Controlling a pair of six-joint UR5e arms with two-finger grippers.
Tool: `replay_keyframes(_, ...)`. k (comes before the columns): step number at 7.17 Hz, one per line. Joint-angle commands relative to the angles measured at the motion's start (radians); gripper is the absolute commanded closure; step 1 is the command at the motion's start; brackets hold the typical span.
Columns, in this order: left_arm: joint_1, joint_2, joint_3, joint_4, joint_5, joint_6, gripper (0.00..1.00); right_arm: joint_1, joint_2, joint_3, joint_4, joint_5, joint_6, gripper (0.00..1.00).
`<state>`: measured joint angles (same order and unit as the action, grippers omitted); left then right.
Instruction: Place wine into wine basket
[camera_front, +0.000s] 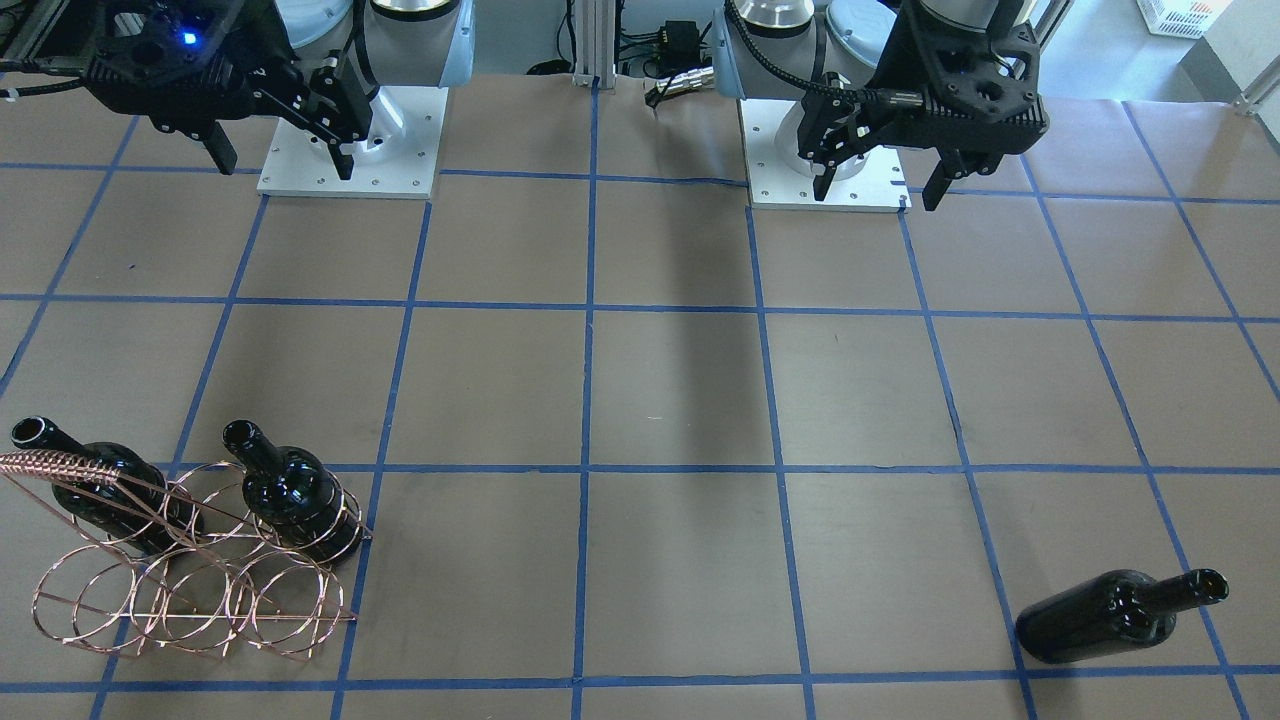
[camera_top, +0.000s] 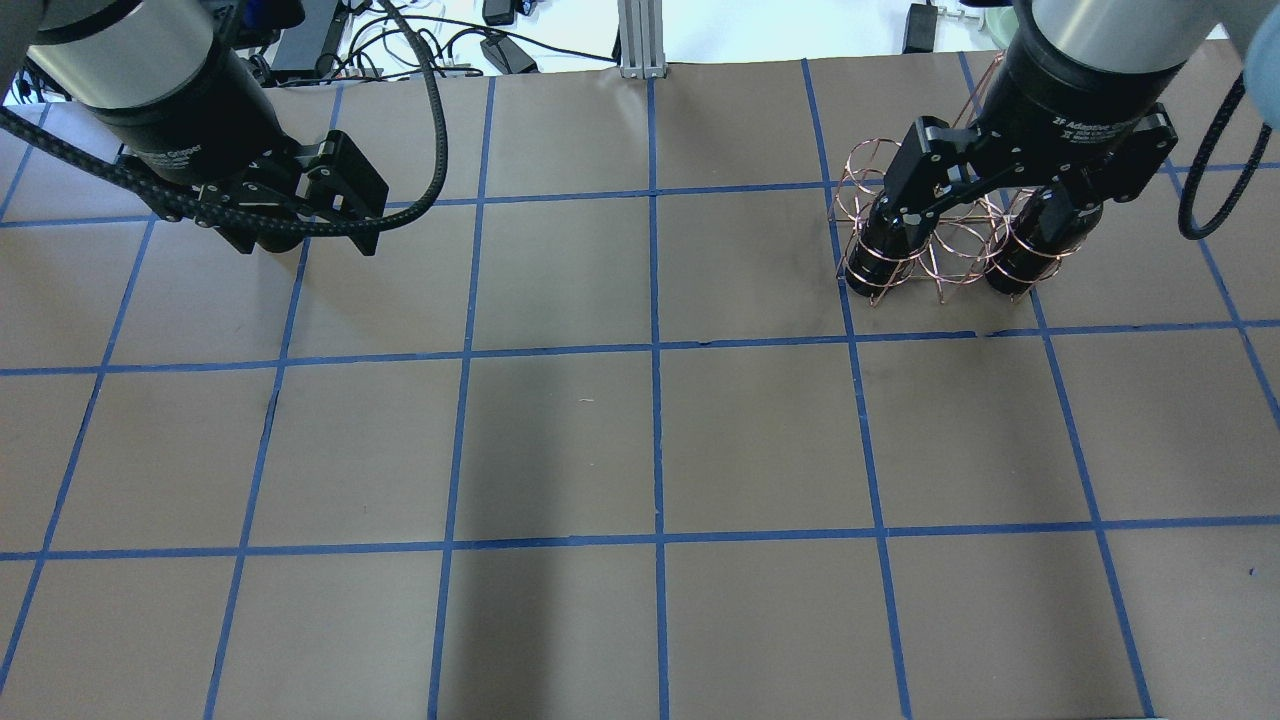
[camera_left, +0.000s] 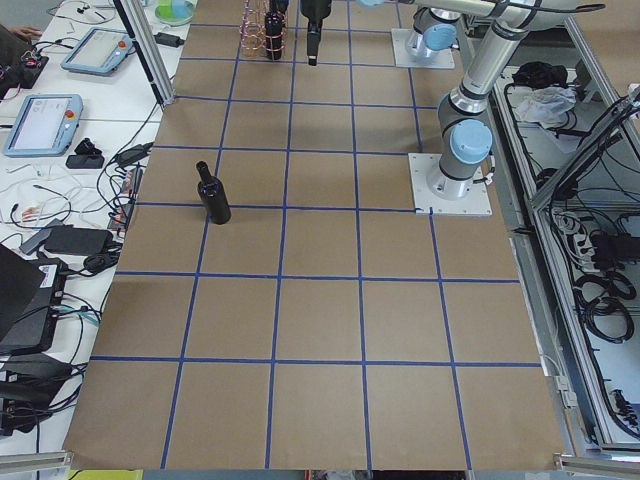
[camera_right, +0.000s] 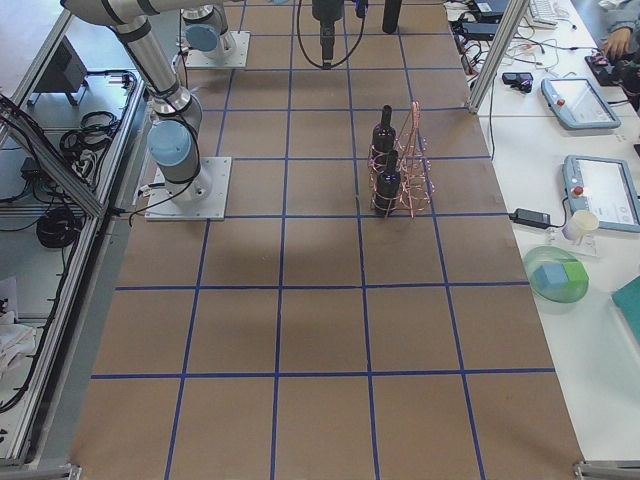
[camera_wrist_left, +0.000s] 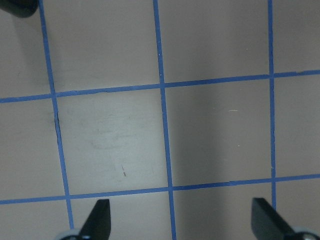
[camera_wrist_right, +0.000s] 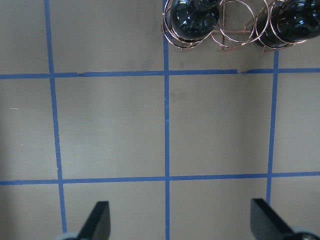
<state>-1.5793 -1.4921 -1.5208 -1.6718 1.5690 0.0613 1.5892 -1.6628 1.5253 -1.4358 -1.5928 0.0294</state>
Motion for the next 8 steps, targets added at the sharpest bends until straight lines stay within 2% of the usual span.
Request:
replay_keyframes(1, -0.001, -0.002, -0.001, 0.000, 0.002, 0.000, 0.00, 0.000, 0.000, 0.001, -0.002, -0.001, 0.000, 0.00)
replay_keyframes(8, 0.012, -0.013, -0.001, 0.009, 0.003, 0.000, 0.00, 0.000, 0.000, 0.001, -0.003, 0.002, 0.000, 0.00)
